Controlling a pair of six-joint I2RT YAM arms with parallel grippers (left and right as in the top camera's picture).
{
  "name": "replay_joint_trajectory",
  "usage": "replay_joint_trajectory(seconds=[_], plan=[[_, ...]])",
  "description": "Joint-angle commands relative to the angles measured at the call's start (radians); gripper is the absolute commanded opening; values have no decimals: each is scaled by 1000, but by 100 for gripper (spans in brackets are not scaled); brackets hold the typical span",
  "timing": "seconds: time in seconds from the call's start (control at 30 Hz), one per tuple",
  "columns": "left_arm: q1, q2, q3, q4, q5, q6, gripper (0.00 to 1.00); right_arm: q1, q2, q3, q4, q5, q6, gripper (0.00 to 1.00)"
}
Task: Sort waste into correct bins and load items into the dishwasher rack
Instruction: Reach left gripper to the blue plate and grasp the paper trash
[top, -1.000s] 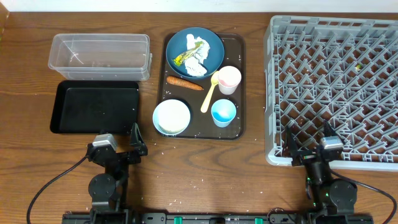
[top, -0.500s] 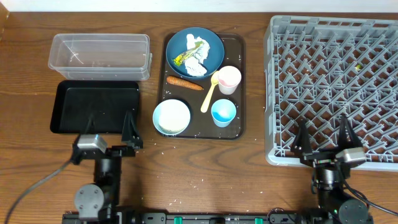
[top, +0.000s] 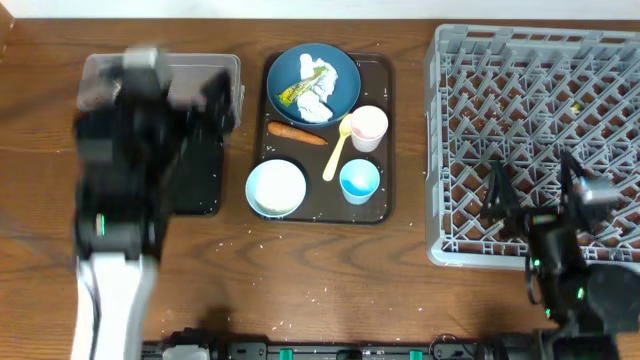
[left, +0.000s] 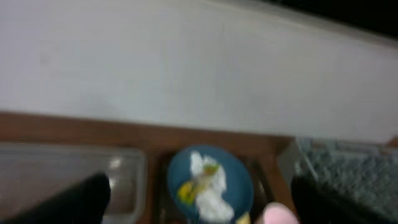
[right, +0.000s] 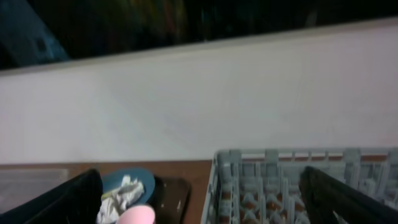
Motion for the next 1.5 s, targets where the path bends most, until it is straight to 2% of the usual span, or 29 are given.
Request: replay_joint_trajectory(seconds=[0.0, 0.2, 0.33, 0.7, 1.47], plan=[[-53, 262, 296, -130, 37, 26, 95, 6, 113, 128, -95, -33, 10, 99], [-164, 709, 785, -433, -120, 85, 95, 6, 287, 274, -291, -73, 10, 99], [-229, 931, 963, -531, -198, 116, 95, 6, 341, 281, -316, -76, 11, 99], [-288, 1182, 974, -456, -203, 143, 95, 6, 367, 280, -402, -81, 10, 99], [-317, 1392, 970, -448, -208, 143, 95, 6, 367, 280, -443, -81, 10, 99]])
